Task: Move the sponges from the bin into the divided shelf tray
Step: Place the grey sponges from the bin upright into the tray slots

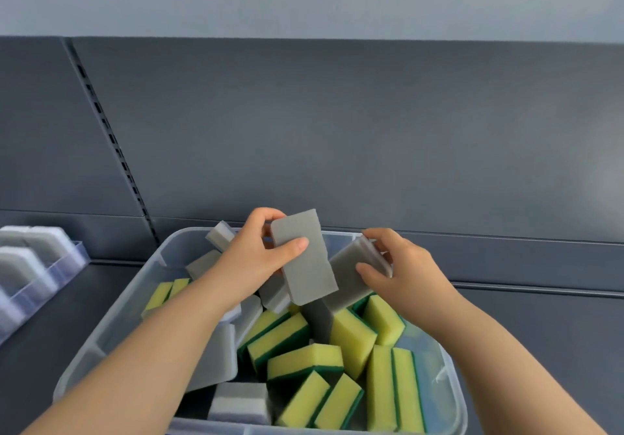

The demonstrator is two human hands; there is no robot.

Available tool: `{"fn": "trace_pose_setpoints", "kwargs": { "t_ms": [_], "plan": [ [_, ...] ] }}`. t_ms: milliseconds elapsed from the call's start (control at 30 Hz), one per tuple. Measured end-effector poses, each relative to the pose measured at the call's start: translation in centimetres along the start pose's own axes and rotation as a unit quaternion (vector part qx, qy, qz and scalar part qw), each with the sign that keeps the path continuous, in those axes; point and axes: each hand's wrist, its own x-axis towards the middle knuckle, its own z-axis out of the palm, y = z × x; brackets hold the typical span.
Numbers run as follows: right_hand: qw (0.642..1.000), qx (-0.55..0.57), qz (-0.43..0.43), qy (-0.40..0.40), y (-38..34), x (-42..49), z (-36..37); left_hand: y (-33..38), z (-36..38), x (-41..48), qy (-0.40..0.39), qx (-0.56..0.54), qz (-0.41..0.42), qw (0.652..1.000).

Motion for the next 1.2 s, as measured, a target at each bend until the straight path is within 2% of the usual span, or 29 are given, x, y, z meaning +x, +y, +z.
{"fn": "trace_pose_setpoints", "kwargs": {
  "t_ms": [67, 100, 200, 233, 367, 433, 500, 667, 867, 1200],
  "plan": [
    [1.000, 0.012, 0.009, -0.002, -0.1, -0.1, 0.3, 0.0, 0.3, -0.5, 0.000, -0.048, -0.029, 0.998],
    [1.000, 0.019, 0.015, -0.002, -0.1, -0.1, 0.4, 0.0, 0.4, -0.7, -0.025, -0.064, -0.054, 0.996],
    [0.999, 0.027, 0.036, 0.014, -0.1, -0.1, 0.9, -0.1, 0.8, -1.8, -0.173, -0.049, -0.091, 0.979],
    [0.999, 0.029, 0.041, 0.015, -0.1, -0.2, 1.0, -0.1, 1.0, -2.1, -0.188, -0.035, -0.084, 0.978],
    [0.998, 0.052, 0.044, -0.006, -0.2, -0.5, 1.0, -0.5, 0.3, -1.6, -0.097, -0.045, -0.041, 0.993],
    [0.996, 0.074, 0.047, -0.001, -0.2, -0.6, 0.7, 0.0, -1.2, -1.2, -0.039, 0.002, -0.012, 0.999],
    [0.991, 0.118, 0.060, 0.031, -0.1, -0.5, 0.3, 0.7, -3.1, -0.9, 0.003, 0.034, 0.011, 0.999],
    [0.959, 0.254, 0.081, 0.093, -0.8, -0.8, -0.5, 2.6, -6.5, -1.1, 0.054, 0.038, 0.054, 0.996],
    [0.957, 0.257, 0.077, 0.111, -3.0, -1.6, 0.1, 2.3, -7.4, -2.3, 0.025, 0.089, 0.069, 0.993],
    [0.976, 0.161, 0.045, 0.143, -8.3, -4.6, 3.4, 0.8, -10.1, -4.3, -0.026, 0.120, 0.130, 0.984]
  ]
}}
